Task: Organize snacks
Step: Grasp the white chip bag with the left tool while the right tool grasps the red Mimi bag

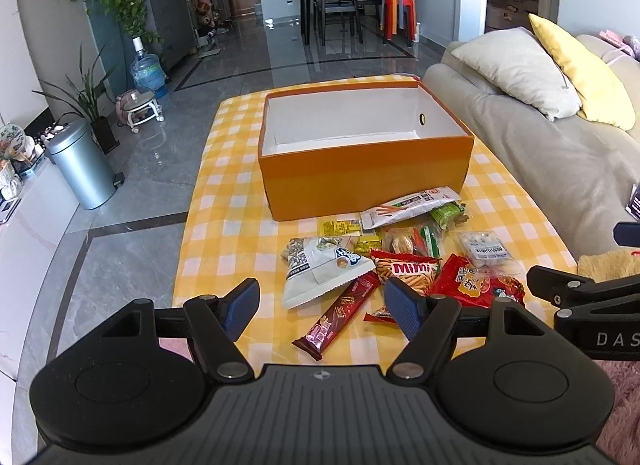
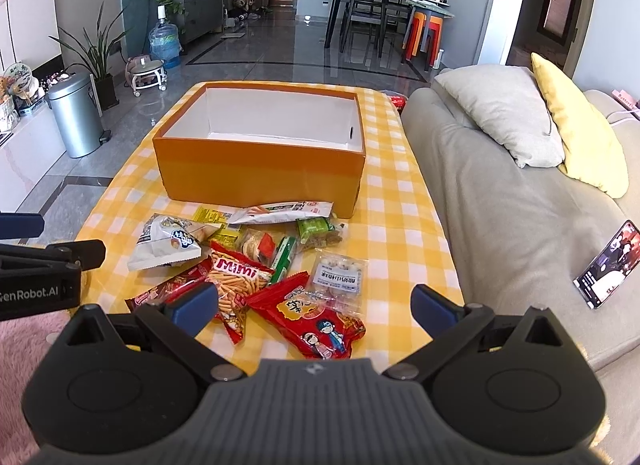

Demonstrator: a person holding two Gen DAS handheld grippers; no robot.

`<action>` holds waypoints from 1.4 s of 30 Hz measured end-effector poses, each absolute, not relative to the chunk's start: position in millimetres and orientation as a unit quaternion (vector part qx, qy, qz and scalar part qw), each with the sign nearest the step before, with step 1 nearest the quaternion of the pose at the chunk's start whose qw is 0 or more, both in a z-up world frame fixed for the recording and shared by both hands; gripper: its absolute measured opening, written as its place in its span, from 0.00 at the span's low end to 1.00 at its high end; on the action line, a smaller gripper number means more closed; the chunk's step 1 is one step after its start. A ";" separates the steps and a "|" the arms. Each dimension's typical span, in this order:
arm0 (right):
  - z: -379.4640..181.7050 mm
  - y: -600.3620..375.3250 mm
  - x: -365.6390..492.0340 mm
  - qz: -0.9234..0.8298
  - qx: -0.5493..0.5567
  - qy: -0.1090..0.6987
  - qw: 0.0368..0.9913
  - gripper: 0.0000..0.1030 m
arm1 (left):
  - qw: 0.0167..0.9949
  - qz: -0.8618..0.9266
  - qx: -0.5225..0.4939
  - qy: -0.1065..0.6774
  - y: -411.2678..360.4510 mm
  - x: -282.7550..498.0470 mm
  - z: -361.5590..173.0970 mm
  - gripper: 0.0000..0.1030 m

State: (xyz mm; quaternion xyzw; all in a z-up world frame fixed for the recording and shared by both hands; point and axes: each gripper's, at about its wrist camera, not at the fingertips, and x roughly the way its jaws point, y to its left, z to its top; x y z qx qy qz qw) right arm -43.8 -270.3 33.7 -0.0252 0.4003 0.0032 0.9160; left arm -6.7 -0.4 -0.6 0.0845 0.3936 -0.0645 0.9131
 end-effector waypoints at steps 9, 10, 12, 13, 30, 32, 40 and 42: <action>26.0 -274.8 -36.1 0.038 -0.003 0.416 0.909 0.82 | 0.897 -0.110 0.062 0.424 7.5 8.7 -5.8 0.53; 24.4 -275.1 -34.6 0.041 0.001 0.421 0.906 0.74 | 0.895 -0.113 0.058 0.427 8.3 11.2 -6.9 0.51; 20.4 -276.9 -30.2 0.049 0.010 0.432 0.900 0.73 | 0.892 -0.113 0.052 0.434 9.3 16.4 -8.9 0.48; 18.6 -278.0 -28.6 0.052 0.016 0.434 0.899 0.73 | 0.891 -0.113 0.048 0.436 9.9 18.8 -9.8 0.48; -31.7 -244.8 46.8 0.105 0.064 0.512 0.850 0.53 | 0.888 -0.049 -0.007 0.457 26.4 81.8 -39.6 0.40; -39.8 -238.2 54.9 0.116 0.067 0.531 0.837 0.53 | 0.886 -0.043 -0.007 0.461 28.7 89.1 -45.1 0.43; -65.8 -222.6 79.8 0.121 0.062 0.563 0.815 0.59 | 0.862 -0.053 -0.007 0.504 33.7 119.2 -64.6 0.67; -72.5 -220.8 85.7 0.119 0.066 0.573 0.808 0.60 | 0.856 -0.050 -0.018 0.514 36.4 125.3 -69.8 0.69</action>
